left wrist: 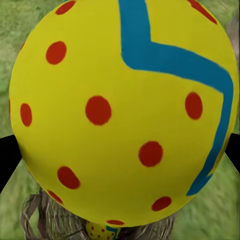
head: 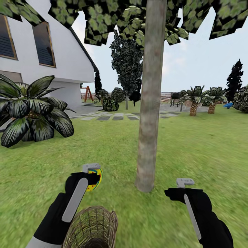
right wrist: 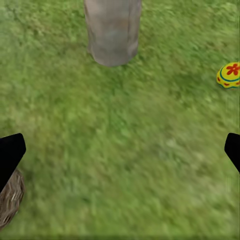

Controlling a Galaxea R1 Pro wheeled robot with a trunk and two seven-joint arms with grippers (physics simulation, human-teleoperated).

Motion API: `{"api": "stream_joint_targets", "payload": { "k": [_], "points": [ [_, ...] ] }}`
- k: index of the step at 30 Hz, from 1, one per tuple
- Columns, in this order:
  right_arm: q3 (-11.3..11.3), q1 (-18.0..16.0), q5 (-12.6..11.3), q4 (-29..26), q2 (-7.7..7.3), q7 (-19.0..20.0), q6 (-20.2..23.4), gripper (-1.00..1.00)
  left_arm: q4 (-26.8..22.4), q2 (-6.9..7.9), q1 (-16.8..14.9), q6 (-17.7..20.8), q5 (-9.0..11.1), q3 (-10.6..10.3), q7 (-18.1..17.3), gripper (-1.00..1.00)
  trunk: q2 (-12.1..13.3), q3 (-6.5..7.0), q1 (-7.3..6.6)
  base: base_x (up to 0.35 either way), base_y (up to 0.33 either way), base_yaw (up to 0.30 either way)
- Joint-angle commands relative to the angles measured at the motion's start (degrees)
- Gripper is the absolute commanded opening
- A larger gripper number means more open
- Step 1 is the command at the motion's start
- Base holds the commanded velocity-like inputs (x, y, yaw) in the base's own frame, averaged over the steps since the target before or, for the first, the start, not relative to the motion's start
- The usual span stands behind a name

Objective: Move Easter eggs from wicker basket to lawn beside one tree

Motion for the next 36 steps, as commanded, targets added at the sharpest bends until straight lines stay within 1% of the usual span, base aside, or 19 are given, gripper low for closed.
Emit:
{"api": "stream_joint_targets", "payload": {
  "k": [1, 6, 9, 10, 13, 16, 20, 23, 36],
  "points": [
    [0.04, -0.04, 0.56, -0.04, 0.04, 0.38, 0.25, 1.00, -0.01, 0.01, -0.07, 0.17, 0.48, -0.38, 0.54, -1.00, 0.38, 0.12, -0.23, 0.000, 0.000, 0.000],
    [0.18, -0.04, 0.62, -0.01, 0.13, 0.34, 0.25, 1.00, -0.31, 0.21, -0.04, 0.17, 0.28, -1.09, 0.48, -1.00, 0.38, 0.12, -0.23, 0.000, 0.000, 0.000],
    [0.29, -0.04, 0.73, 0.01, 0.33, 0.35, 0.25, 1.00, -0.43, 0.07, -0.02, 0.17, 0.20, -1.39, 0.69, -1.00, 0.38, 0.12, -0.23, 0.000, -0.013, 0.000],
    [0.30, -0.04, 0.73, 0.01, 0.37, 0.35, 0.25, 1.00, -0.45, 0.03, -0.02, 0.17, 0.18, -1.86, 0.76, -1.00, 0.38, 0.12, -0.23, 0.000, -0.118, 0.000],
    [0.32, -0.04, 0.67, -0.05, 0.42, 0.36, 0.25, 1.00, -0.45, -0.03, -0.02, 0.17, 0.09, -4.68, 1.10, -1.00, 0.38, 0.12, -0.23, 0.000, -0.211, 0.000],
    [0.33, -0.04, 0.63, -0.07, 0.44, 0.36, 0.25, 1.00, -0.41, -0.08, -0.02, 0.17, 0.06, -6.01, 2.45, -1.00, 0.38, 0.12, -0.23, 0.000, -0.265, 0.000],
    [0.29, -0.04, 0.56, -0.40, 0.59, 0.36, 0.25, 1.00, -0.40, -0.13, -0.02, 0.17, 0.06, -6.33, 3.34, -1.00, 0.38, 0.12, -0.23, 0.000, -0.280, -0.002],
    [0.30, -0.04, 0.53, -0.55, 0.89, 0.36, 0.25, 1.00, -0.40, -0.13, -0.02, 0.17, 0.05, -6.38, 3.52, -1.00, 0.38, 0.12, -0.23, 0.000, -0.285, -0.140],
    [0.30, -0.04, 0.51, -0.51, 1.06, 0.36, 0.25, 1.00, -0.34, -0.20, -0.03, 0.17, 0.05, -6.40, 3.69, -1.00, 0.38, 0.12, -0.23, 0.000, -0.299, -0.280]
  ]
}}
